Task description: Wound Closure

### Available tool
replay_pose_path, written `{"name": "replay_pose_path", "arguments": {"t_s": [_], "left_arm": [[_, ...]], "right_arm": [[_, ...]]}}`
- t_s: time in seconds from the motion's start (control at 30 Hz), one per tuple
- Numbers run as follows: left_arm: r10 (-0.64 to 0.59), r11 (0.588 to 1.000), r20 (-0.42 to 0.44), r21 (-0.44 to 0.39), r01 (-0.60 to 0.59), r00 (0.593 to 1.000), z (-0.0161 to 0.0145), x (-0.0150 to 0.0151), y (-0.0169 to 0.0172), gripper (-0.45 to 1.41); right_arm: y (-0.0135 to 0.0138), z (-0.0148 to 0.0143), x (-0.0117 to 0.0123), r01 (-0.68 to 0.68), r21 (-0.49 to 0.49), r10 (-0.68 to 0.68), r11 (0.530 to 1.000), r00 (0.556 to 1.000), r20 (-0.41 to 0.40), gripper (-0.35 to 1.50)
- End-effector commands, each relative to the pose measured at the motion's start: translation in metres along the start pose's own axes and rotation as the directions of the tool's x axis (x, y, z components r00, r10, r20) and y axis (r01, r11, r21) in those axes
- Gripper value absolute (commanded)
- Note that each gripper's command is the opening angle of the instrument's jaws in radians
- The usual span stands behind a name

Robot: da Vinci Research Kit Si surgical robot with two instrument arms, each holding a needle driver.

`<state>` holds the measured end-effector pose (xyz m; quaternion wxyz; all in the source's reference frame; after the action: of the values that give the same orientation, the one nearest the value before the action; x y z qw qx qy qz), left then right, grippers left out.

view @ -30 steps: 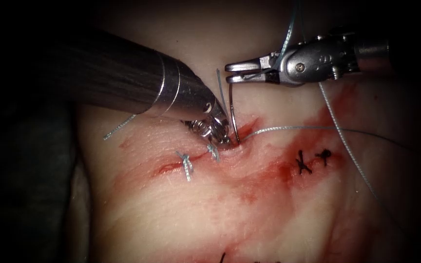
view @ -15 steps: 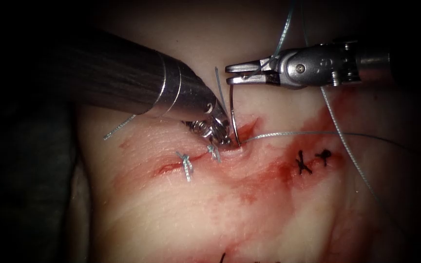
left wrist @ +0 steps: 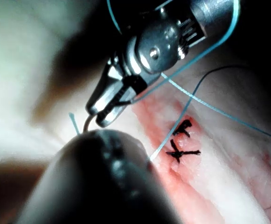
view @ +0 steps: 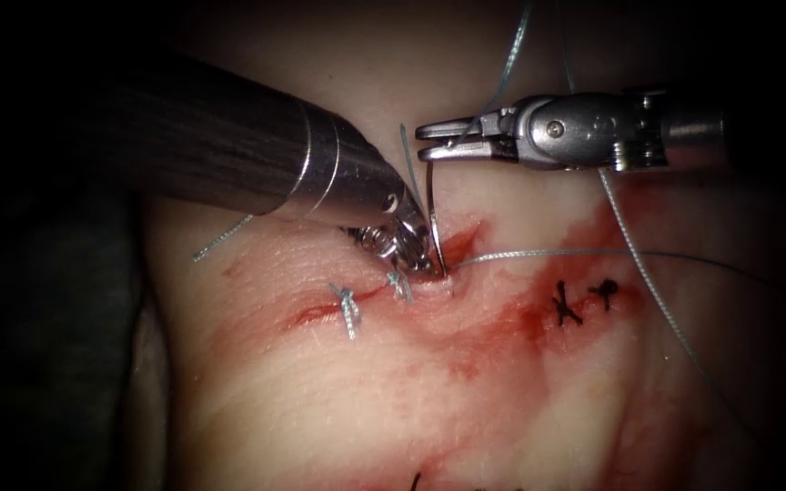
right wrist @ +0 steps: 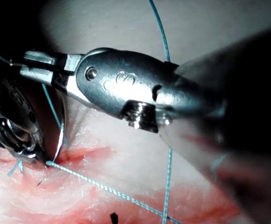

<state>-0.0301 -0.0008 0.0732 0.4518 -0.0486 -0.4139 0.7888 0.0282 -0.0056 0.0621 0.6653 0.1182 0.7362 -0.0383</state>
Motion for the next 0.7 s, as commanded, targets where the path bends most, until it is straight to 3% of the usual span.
{"name": "replay_pose_path", "arguments": {"t_s": [0.03, 0.43, 0.7], "left_arm": [[0.001, 1.0, 0.0, 0.0, -0.001, 1.0, 0.0005, 0.0004, -0.0001, -0.45], [0.003, 1.0, -0.009, 0.002, -0.003, 1.0, 0.0004, 0.0005, -0.0001, -0.43], [0.007, 1.0, -0.032, 0.005, -0.007, 0.999, -0.0003, 0.0008, -0.0002, 0.1]], "right_arm": [[0.0, 0.0008, -0.0004, -0.032, 0.004, 0.032, 0.999, 0.999, 0.003, -0.35], [-0.0019, -0.0011, -0.0008, -0.223, -0.002, 0.223, 0.975, 0.973, 0.064, -0.35], [-0.0033, -0.0016, -0.0016, -0.421, -0.05, 0.424, 0.906, 0.902, 0.079, -0.35]]}}
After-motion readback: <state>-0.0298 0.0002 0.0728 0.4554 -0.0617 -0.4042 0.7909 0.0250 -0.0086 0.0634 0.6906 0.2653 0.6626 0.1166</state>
